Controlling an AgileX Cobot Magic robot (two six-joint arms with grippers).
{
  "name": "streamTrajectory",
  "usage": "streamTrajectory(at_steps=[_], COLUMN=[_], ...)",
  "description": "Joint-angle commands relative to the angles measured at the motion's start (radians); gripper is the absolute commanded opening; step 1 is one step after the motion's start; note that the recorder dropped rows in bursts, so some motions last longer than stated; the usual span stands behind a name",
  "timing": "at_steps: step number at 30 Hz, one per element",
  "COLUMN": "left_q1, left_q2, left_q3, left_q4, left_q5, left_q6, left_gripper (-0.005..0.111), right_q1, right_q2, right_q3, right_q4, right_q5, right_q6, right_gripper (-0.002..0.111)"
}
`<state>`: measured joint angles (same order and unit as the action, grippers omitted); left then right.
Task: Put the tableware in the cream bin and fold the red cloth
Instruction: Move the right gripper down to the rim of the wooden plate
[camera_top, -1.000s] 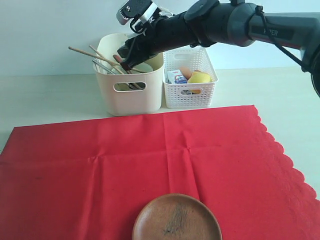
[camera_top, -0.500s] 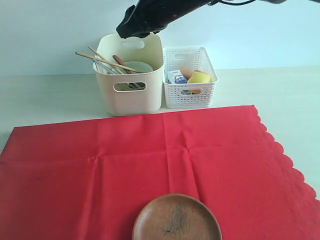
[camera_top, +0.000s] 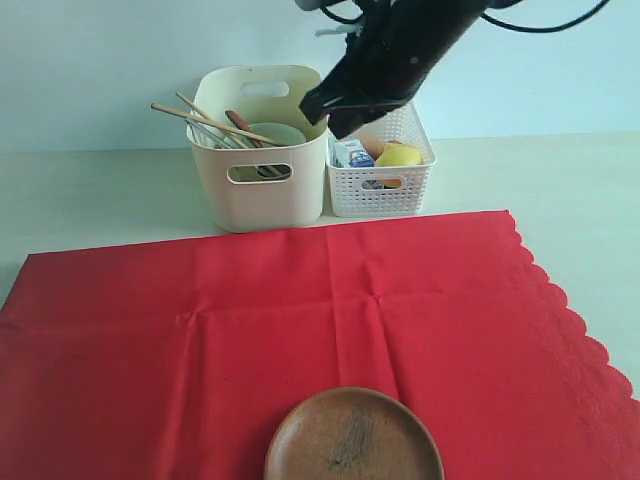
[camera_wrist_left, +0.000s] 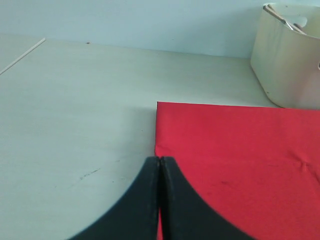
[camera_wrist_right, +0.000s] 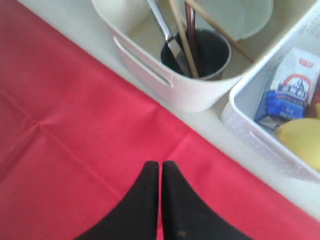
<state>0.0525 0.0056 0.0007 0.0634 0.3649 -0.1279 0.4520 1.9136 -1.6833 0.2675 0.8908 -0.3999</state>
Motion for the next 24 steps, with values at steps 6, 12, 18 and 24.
streamTrajectory(at_steps=[6,12,18,24], left_q1=[-0.005,-0.005,-0.005,-0.005], left_q2=[-0.006,-0.006,-0.006,-0.006], left_q3=[-0.001,-0.001,-0.001,-0.001], left_q4=[0.006,0.006,0.006,0.006], left_q5=[-0.012,-0.012,-0.012,-0.012], left_q6=[0.000,0.000,0.000,0.000], left_gripper=[0.001,0.001,0.001,0.001], right_q1=[0.001,0.001,0.001,0.001], right_q2=[-0.251,-0.364,-0.401,-0.401], right_q3=[0.461,0.701,0.883,0.983], right_q4=[0.049,0.061,0.183,0.243], right_q5=[-0.228,-0.292,-0.372,-0.362], right_q6=[0.009,0.009,-0.049,-0.133], right_gripper=[0.000,0.000,0.000,0.009])
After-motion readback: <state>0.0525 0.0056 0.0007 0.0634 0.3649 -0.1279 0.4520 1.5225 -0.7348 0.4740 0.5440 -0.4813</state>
